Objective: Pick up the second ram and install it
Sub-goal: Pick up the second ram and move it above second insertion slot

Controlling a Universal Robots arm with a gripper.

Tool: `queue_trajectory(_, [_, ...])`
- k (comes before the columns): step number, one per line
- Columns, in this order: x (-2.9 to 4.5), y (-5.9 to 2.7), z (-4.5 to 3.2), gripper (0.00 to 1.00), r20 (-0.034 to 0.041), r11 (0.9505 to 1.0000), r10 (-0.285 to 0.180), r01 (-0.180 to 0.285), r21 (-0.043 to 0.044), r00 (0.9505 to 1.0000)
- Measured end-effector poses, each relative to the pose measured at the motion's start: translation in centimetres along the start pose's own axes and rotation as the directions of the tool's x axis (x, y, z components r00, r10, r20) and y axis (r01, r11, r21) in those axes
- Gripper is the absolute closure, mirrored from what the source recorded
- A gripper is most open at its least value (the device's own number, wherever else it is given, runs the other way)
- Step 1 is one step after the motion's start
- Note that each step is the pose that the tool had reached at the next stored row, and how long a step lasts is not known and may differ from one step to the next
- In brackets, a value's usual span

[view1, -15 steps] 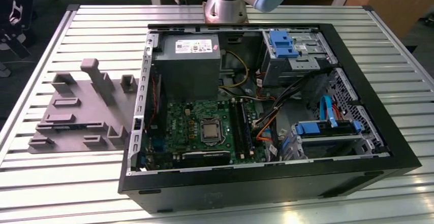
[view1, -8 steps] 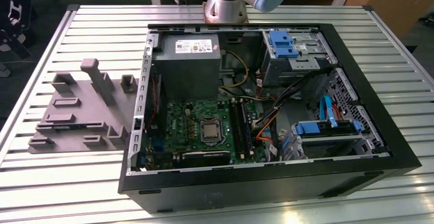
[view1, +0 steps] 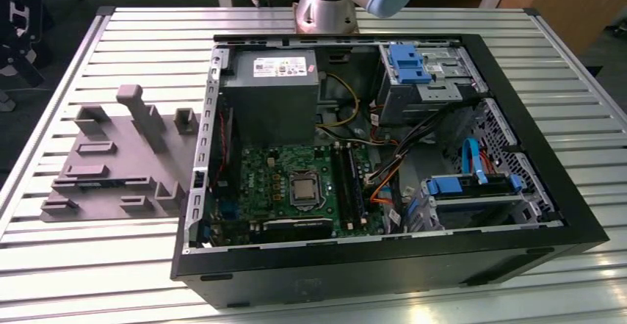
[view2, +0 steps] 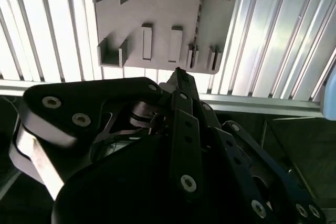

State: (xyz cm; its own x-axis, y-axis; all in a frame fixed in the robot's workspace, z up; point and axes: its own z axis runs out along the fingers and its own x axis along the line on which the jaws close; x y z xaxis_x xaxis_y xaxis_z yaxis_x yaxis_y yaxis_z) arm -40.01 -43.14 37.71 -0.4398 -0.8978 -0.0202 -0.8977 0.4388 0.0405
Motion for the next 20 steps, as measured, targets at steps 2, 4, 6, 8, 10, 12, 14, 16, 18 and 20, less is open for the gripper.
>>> queue_trajectory(2, [0.0, 0.0, 0.05, 0.89, -0.0017, 0.9994, -0.035, 0.035, -0.0006, 0.9994])
queue_trajectory(4, [0.0, 0.0, 0.09, 0.89, -0.0034, 0.9973, -0.073, 0.073, -0.0014, 0.9973])
queue_trajectory(6, [0.0, 0.0, 0.14, 0.89, -0.005, 0.9941, -0.109, 0.109, -0.0021, 0.9941])
queue_trajectory(8, [0.0, -0.01, 0.19, 0.89, -0.0065, 0.9895, -0.144, 0.144, -0.003, 0.9895])
queue_trajectory(10, [0.0, -0.01, 0.24, 0.89, -0.0081, 0.9834, -0.181, 0.181, -0.0039, 0.9834])
queue_trajectory(12, [0.01, -0.01, 0.28, 0.89, -0.0095, 0.9763, -0.216, 0.216, -0.0049, 0.9762])
queue_trajectory(14, [0.0, -0.01, 0.33, 0.89, -0.0107, 0.9686, -0.249, 0.248, -0.0059, 0.9686])
queue_trajectory(16, [0.01, -0.01, 0.37, 0.89, -0.0117, 0.9611, -0.276, 0.276, -0.0067, 0.961])
queue_trajectory(18, [0.01, -0.02, 0.42, 0.89, -0.0127, 0.9531, -0.303, 0.303, -0.0077, 0.953])
queue_trajectory(20, [0.01, -0.02, 0.48, 0.89, -0.0136, 0.9445, -0.329, 0.328, -0.0087, 0.9444])
